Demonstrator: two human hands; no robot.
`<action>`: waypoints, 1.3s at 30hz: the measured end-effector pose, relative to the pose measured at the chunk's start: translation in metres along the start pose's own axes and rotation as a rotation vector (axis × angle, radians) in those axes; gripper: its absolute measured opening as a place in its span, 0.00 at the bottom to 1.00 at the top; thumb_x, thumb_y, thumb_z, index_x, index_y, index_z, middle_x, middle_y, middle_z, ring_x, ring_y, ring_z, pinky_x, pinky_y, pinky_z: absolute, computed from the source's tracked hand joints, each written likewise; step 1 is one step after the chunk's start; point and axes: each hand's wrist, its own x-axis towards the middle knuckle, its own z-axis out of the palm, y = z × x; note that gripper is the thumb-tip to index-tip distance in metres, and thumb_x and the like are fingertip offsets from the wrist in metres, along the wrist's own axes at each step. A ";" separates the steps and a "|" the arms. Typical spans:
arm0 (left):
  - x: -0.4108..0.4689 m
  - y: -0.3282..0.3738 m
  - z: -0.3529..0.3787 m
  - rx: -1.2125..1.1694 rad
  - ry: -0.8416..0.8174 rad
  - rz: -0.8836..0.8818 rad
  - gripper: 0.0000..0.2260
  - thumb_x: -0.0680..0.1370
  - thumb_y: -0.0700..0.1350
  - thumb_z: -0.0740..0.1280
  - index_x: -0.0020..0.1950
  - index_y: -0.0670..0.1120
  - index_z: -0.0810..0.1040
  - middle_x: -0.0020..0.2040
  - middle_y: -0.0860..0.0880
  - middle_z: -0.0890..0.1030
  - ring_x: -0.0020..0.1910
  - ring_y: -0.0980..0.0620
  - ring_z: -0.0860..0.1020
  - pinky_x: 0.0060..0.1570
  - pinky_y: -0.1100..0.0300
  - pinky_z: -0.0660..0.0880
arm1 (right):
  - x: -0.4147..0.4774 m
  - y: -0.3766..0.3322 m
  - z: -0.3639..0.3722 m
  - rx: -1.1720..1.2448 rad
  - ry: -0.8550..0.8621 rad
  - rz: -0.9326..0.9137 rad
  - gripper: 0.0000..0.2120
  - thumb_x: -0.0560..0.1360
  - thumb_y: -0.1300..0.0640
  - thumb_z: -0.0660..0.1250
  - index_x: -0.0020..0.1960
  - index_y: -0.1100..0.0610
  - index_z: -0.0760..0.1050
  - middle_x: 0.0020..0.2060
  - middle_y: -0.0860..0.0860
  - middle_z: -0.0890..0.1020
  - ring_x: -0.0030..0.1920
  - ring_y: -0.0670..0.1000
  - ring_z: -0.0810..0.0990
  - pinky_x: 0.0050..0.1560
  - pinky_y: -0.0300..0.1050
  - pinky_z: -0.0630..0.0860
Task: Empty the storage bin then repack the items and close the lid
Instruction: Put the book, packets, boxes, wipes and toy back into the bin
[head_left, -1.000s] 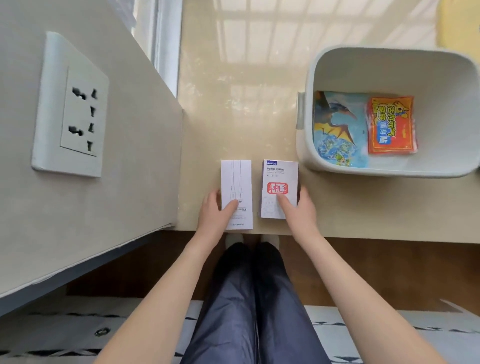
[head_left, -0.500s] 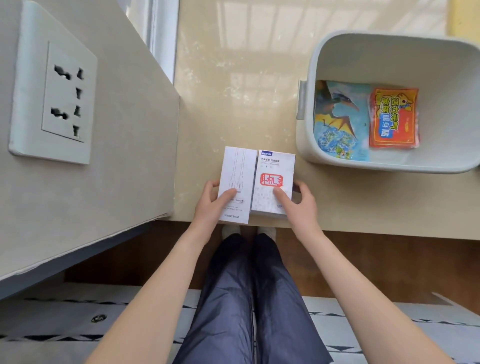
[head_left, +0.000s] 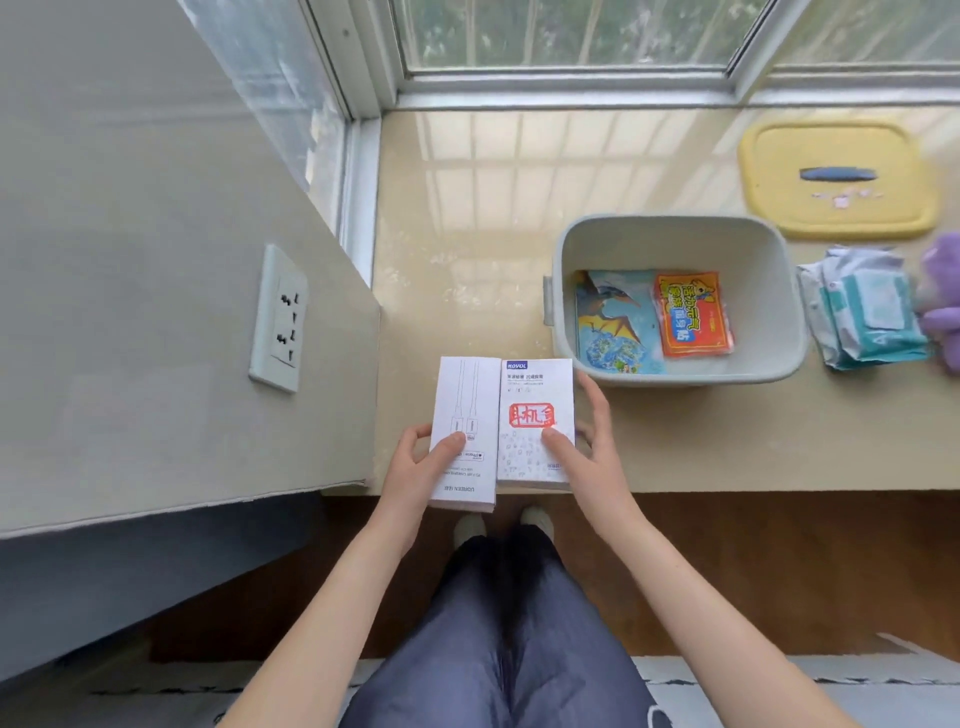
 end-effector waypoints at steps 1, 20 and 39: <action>-0.009 0.009 0.001 -0.017 -0.012 0.015 0.25 0.69 0.55 0.75 0.62 0.48 0.72 0.51 0.48 0.86 0.47 0.49 0.85 0.39 0.59 0.80 | -0.006 -0.012 -0.002 -0.015 -0.005 -0.031 0.32 0.78 0.61 0.67 0.71 0.34 0.60 0.61 0.30 0.74 0.58 0.43 0.76 0.50 0.35 0.77; -0.046 0.129 0.074 0.074 -0.107 0.233 0.30 0.64 0.57 0.75 0.61 0.47 0.72 0.50 0.44 0.85 0.45 0.46 0.84 0.52 0.45 0.78 | -0.048 -0.099 -0.161 0.165 0.414 -0.187 0.20 0.81 0.62 0.63 0.62 0.37 0.71 0.58 0.43 0.81 0.54 0.42 0.82 0.41 0.35 0.78; 0.000 0.102 0.261 -0.183 0.180 0.060 0.35 0.64 0.52 0.77 0.66 0.39 0.71 0.56 0.37 0.82 0.54 0.36 0.81 0.54 0.36 0.78 | 0.083 -0.127 -0.309 -0.063 0.074 -0.071 0.18 0.80 0.62 0.64 0.64 0.44 0.72 0.53 0.37 0.77 0.43 0.33 0.79 0.36 0.29 0.74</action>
